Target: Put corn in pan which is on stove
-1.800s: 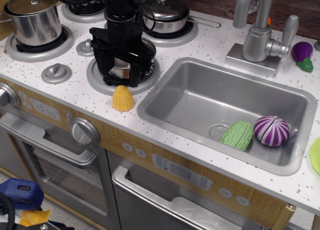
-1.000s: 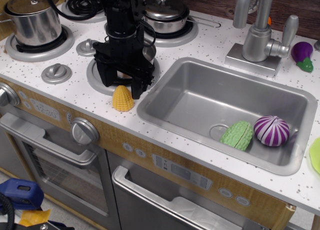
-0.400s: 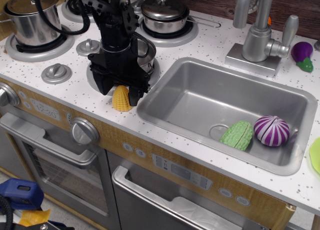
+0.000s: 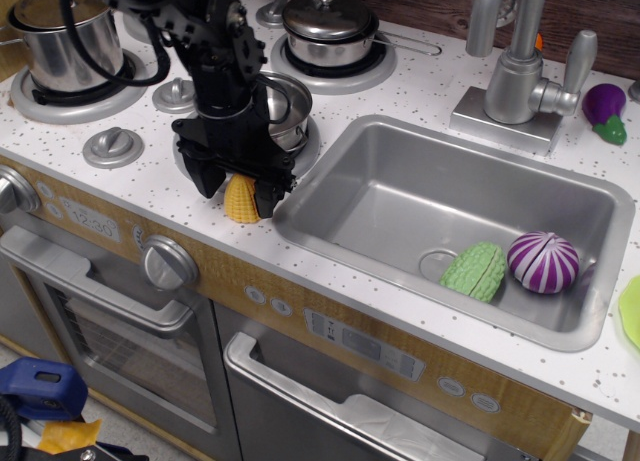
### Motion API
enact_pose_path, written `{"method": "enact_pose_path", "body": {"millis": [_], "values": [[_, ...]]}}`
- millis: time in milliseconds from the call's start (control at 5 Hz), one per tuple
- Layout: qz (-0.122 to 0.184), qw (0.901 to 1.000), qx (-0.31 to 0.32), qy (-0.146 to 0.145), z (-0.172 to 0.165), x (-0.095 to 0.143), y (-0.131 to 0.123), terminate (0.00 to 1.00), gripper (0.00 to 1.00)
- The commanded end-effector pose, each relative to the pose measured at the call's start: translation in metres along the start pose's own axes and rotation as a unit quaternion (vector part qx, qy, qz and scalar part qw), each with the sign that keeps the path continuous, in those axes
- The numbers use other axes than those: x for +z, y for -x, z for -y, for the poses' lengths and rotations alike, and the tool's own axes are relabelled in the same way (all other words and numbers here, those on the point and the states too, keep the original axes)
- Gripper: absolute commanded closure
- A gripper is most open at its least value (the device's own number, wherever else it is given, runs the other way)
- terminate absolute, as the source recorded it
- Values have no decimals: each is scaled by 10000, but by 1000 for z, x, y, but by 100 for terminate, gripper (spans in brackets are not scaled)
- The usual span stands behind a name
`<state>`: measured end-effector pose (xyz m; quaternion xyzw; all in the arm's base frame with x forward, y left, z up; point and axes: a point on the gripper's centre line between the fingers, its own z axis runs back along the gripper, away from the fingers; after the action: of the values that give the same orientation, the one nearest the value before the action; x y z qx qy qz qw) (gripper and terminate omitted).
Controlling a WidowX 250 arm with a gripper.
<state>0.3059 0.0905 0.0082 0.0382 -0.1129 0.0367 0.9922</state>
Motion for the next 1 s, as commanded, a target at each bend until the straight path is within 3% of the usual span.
{"method": "enact_pose_path", "body": {"millis": [0,200,400,600,800], "values": [[167,9998,118,-29,-7,4,-3,0,100],[130,9998,153,-41,-5,6,-4,0,100],[88,9991,-88,-405,-2,21,-6,0,100],[-121,9977,-308,-593,-4,50,-10,0,100],[-91,9954,-509,-808,-9,62,-18,0,100]]}}
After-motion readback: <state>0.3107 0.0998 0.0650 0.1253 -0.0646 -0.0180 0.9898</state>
